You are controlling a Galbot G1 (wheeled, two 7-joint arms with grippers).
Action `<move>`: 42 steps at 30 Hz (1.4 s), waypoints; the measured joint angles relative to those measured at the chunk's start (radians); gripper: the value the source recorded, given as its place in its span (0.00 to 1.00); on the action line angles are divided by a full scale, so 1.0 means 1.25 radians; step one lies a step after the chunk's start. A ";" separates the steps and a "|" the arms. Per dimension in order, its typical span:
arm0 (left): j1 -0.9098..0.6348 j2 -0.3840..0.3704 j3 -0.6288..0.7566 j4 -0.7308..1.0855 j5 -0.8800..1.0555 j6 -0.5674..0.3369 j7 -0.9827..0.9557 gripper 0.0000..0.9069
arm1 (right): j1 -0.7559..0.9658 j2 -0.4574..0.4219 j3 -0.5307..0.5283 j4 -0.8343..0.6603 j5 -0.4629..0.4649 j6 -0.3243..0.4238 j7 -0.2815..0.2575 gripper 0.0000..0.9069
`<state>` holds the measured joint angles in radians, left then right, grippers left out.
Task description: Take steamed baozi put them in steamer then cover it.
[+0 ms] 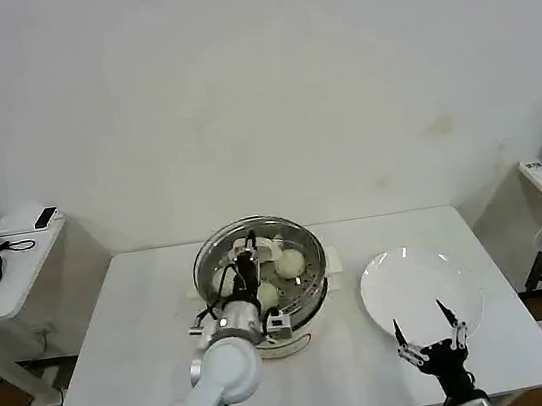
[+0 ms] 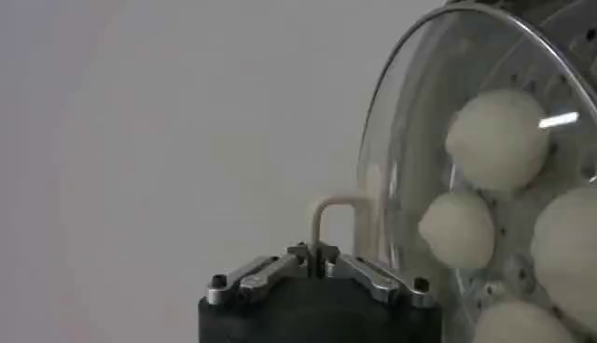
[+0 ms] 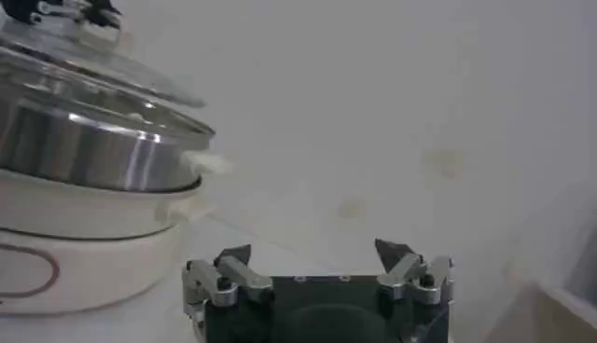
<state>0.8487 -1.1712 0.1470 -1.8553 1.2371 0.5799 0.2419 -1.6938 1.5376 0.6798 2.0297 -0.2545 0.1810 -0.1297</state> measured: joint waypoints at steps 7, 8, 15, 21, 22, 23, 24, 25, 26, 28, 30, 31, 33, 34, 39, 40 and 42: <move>-0.008 -0.013 0.012 0.024 0.011 0.000 0.001 0.00 | -0.001 0.000 -0.004 -0.006 -0.002 0.003 0.001 1.00; -0.008 -0.015 0.013 0.026 0.012 0.000 0.001 0.00 | -0.001 0.001 -0.005 -0.006 -0.002 0.003 0.001 1.00; -0.012 -0.022 0.018 0.036 0.015 0.000 0.001 0.00 | -0.001 0.001 -0.008 -0.006 -0.004 0.003 0.001 1.00; -0.009 -0.028 0.017 0.038 0.016 0.001 0.001 1.00 | -0.001 0.002 -0.012 -0.007 -0.005 0.003 0.000 1.00; -0.008 -0.030 0.015 0.039 0.015 0.001 0.001 1.00 | -0.001 0.002 -0.013 -0.007 -0.005 0.003 0.000 1.00; -0.007 -0.032 0.014 0.040 0.015 0.001 0.000 1.00 | -0.001 0.002 -0.014 -0.007 -0.005 0.003 0.000 1.00; -0.006 -0.033 0.013 0.040 0.015 0.001 0.000 1.00 | -0.001 0.002 -0.015 -0.007 -0.005 0.003 0.000 1.00; -0.006 -0.035 0.011 0.040 0.013 0.002 -0.002 1.00 | -0.001 0.002 -0.017 -0.008 -0.006 0.003 0.000 1.00; -0.006 -0.036 0.010 0.039 0.012 0.003 -0.003 1.00 | 0.000 0.002 -0.018 -0.009 -0.006 0.003 0.000 1.00; -0.004 -0.034 0.006 0.036 0.009 0.004 -0.007 1.00 | 0.000 0.002 -0.021 -0.010 -0.007 0.003 0.000 1.00; 0.000 -0.031 0.002 0.031 0.004 0.005 -0.010 1.00 | 0.000 0.001 -0.023 -0.011 -0.007 0.003 0.000 1.00; 0.002 -0.030 0.001 0.029 0.003 0.005 -0.012 1.00 | 0.000 0.001 -0.023 -0.012 -0.007 0.003 0.000 1.00; 0.006 -0.026 -0.004 0.022 0.001 0.005 -0.014 1.00 | 0.001 0.001 -0.024 -0.012 -0.007 0.003 0.000 1.00; 0.009 -0.023 -0.007 0.019 -0.001 0.005 -0.015 1.00 | 0.001 0.001 -0.024 -0.013 -0.007 0.003 0.000 1.00; 0.029 -0.009 -0.020 -0.010 -0.009 0.004 -0.021 1.00 | 0.001 0.000 -0.026 -0.017 -0.008 0.003 0.000 1.00; 0.035 -0.005 -0.024 -0.018 -0.011 0.003 -0.022 1.00 | 0.001 0.000 -0.027 -0.018 -0.008 0.003 0.001 1.00; 0.049 0.002 -0.030 -0.035 -0.014 0.000 -0.026 1.00 | 0.001 0.000 -0.029 -0.019 -0.008 0.002 0.001 1.00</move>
<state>0.9104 -1.1684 0.1097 -1.8987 1.2191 0.5800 0.2094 -1.6922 1.5377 0.6435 2.0056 -0.2643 0.1837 -0.1287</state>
